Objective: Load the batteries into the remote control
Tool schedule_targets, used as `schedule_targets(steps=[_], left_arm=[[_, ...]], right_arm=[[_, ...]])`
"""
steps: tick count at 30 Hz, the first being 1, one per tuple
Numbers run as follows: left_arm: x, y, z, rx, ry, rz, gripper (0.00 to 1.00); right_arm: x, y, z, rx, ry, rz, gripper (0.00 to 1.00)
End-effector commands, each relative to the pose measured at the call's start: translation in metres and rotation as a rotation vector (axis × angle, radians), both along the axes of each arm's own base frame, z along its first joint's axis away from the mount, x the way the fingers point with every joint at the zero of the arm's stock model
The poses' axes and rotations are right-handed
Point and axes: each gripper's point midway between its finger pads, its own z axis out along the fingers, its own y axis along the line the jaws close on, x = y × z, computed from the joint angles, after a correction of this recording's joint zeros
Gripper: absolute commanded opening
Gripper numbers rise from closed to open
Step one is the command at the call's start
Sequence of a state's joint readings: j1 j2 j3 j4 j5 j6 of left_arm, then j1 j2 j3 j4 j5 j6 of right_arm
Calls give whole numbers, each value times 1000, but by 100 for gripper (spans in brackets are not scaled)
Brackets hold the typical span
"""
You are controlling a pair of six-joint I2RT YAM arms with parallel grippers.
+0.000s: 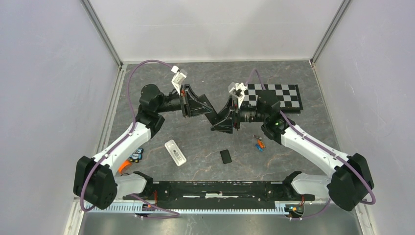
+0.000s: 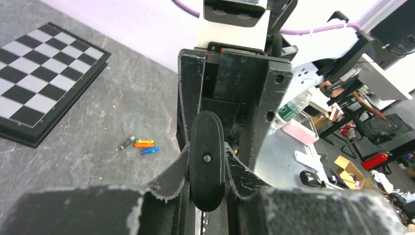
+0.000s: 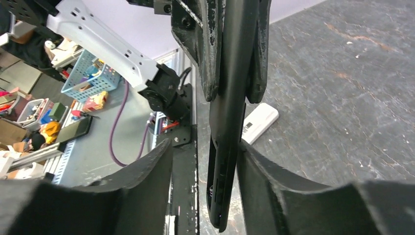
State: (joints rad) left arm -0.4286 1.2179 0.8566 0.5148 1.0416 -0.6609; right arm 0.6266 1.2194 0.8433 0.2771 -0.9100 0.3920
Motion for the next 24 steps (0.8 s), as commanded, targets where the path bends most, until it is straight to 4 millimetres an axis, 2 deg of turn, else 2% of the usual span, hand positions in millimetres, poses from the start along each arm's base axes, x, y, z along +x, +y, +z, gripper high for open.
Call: schedule_targets(steps=[1, 3, 4, 7, 9, 12, 16, 20, 24], left_arm=[[-10, -1, 43, -106, -49, -44, 2], [-9, 0, 50, -135, -46, -36, 7], [-9, 0, 54, -147, -45, -30, 16], [-5, 1, 64, -179, -36, 10, 43], [-1, 3, 70, -200, -34, 45, 51], [9, 7, 79, -256, 8, 132, 53], [10, 12, 88, -309, 0, 168, 46], [15, 13, 88, -279, -8, 209, 43], [14, 10, 84, -261, 9, 193, 45]], right_arm=[[-13, 1, 47, 128, -72, 61, 45], [-15, 3, 51, 145, -38, 73, 30], [-14, 4, 52, 153, -23, 72, 22], [-10, 5, 57, 185, 11, 50, 11], [-7, 5, 64, 218, 17, 23, 5], [-6, 4, 77, 283, 31, -1, 2], [-2, 3, 81, 318, 49, -30, 0], [2, 5, 80, 323, 55, -44, 0], [6, 6, 81, 326, 48, -53, 1]])
